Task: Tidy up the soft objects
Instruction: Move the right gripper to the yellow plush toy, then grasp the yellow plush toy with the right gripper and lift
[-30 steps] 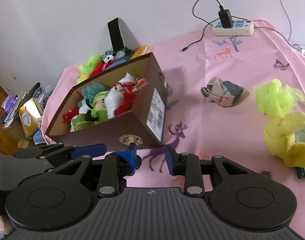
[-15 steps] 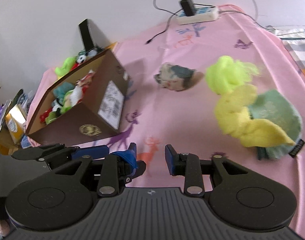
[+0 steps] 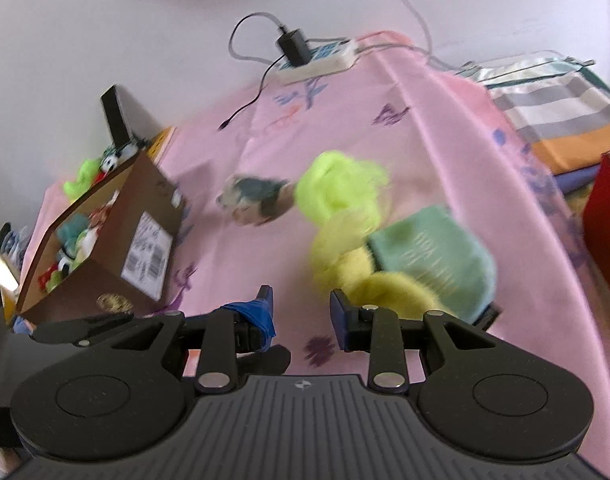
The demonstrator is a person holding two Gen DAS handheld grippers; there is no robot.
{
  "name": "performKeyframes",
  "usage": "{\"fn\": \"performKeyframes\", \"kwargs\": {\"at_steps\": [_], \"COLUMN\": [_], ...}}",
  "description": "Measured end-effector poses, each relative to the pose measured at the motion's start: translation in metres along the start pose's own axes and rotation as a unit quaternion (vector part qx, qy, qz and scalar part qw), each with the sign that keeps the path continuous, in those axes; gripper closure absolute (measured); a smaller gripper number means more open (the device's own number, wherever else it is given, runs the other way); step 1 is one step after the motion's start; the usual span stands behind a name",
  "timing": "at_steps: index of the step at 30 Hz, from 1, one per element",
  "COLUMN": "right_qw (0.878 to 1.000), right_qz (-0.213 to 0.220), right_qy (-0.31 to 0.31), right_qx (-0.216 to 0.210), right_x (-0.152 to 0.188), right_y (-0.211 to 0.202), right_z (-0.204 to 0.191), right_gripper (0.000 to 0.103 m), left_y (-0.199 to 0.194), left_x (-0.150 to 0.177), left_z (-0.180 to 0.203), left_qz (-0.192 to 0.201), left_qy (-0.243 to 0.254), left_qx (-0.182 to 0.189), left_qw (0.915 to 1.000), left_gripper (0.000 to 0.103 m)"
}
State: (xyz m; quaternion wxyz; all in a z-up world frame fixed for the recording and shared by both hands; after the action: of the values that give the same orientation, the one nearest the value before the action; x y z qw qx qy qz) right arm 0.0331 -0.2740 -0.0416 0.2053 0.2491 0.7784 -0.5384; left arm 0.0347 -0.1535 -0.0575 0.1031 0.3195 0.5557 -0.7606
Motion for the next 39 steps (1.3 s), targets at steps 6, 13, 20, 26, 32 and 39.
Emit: {"fn": "performKeyframes", "kwargs": {"at_steps": [6,13,20,26,32,39], "right_qw": [1.0,0.998,0.995,0.995,0.995,0.995], "right_qz": [0.006,-0.031,-0.067,-0.085,-0.087,-0.083], "right_qy": [-0.014,-0.06,-0.08,-0.056,-0.035,-0.021], "right_qx": [0.013,0.004,-0.007,-0.02,-0.033,-0.057], "right_x": [-0.017,-0.023,-0.022,-0.02,-0.018,-0.01], "right_y": [0.005,0.029,0.049,0.058,0.053,0.041], "right_z": [0.016,0.022,0.023,0.026,0.024,0.003], "right_gripper": [0.089,0.089,0.089,0.086,0.089,0.09], "left_y": [0.024,0.05,0.067,0.072,0.066,0.033], "left_x": [-0.011,-0.019,-0.019,-0.019,-0.018,-0.01], "left_z": [0.014,0.018,0.018,0.014,0.01,-0.004], "left_qz": [-0.001,-0.01,-0.014,-0.007,0.0,0.021], "left_qy": [0.012,0.025,0.03,0.03,0.028,0.03], "left_qx": [0.023,0.034,0.052,0.055,0.061,0.062], "left_qw": [0.9997,0.9991,0.9981,0.998,0.9978,0.9974], "left_gripper": [0.038,0.038,0.038,0.038,0.048,0.048]}}
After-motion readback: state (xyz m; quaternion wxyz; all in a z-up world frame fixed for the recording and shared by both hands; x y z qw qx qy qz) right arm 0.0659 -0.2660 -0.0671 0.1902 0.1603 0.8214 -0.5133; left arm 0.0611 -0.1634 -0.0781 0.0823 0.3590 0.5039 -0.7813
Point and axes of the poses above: each gripper's, at about its wrist camera, not at the fingertips, and y roughly the way its jaws point, z to its right, x to its underside, the point moved 7 cm from there along y, roughly the way its jaws point
